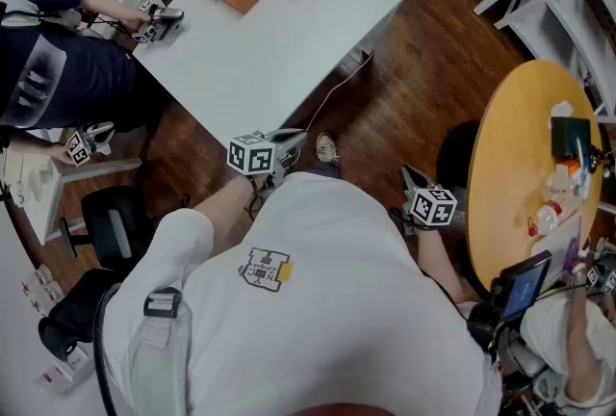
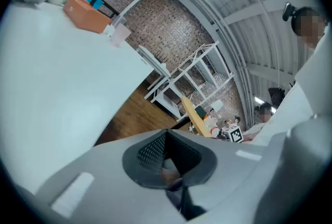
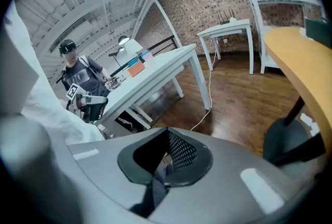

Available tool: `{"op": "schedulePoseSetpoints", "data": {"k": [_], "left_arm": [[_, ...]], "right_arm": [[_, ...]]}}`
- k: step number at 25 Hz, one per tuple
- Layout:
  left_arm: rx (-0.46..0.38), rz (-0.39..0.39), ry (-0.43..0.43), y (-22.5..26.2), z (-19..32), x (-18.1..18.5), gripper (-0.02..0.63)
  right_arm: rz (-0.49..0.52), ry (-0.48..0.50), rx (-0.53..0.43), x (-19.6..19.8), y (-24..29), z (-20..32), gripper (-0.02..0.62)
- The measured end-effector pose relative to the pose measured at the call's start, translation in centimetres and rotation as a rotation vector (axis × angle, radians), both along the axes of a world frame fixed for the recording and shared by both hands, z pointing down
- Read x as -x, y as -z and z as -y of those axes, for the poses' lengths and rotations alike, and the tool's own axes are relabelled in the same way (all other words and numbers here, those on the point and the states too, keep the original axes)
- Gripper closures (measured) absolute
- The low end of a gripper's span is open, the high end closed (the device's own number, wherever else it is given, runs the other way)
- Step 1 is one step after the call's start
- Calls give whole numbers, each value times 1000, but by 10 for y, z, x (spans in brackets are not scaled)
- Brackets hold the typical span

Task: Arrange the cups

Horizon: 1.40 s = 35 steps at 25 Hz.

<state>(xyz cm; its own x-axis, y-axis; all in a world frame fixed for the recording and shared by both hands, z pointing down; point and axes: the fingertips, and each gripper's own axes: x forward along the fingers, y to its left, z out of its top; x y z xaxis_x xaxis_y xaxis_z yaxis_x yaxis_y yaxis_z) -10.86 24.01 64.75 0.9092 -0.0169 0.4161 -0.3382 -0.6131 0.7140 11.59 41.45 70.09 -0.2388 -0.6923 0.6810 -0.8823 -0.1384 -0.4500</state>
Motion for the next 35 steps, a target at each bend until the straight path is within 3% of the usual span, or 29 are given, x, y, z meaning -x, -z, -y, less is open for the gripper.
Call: {"op": "schedulePoseSetpoints", "data": {"k": [5,14,22,29,35], "left_arm": [[-30,-32,63,19,72,-22,604],[-25,-32,351,25,147,-33,604],[-83,50,581,31,215,-43,604],[-197,166,664,39,269,-68,604],[-429,245,590,56,333,-102,604]], "right_arm": [[-55,56,-64,-22,29,89,595],[-148,416,-188,-21,77,254,595],[-172,717,-294,-18,97,392,595],[-187,938,-422,-8,119,481,595],[-188,1018,-415,-4,109,512,595]]}}
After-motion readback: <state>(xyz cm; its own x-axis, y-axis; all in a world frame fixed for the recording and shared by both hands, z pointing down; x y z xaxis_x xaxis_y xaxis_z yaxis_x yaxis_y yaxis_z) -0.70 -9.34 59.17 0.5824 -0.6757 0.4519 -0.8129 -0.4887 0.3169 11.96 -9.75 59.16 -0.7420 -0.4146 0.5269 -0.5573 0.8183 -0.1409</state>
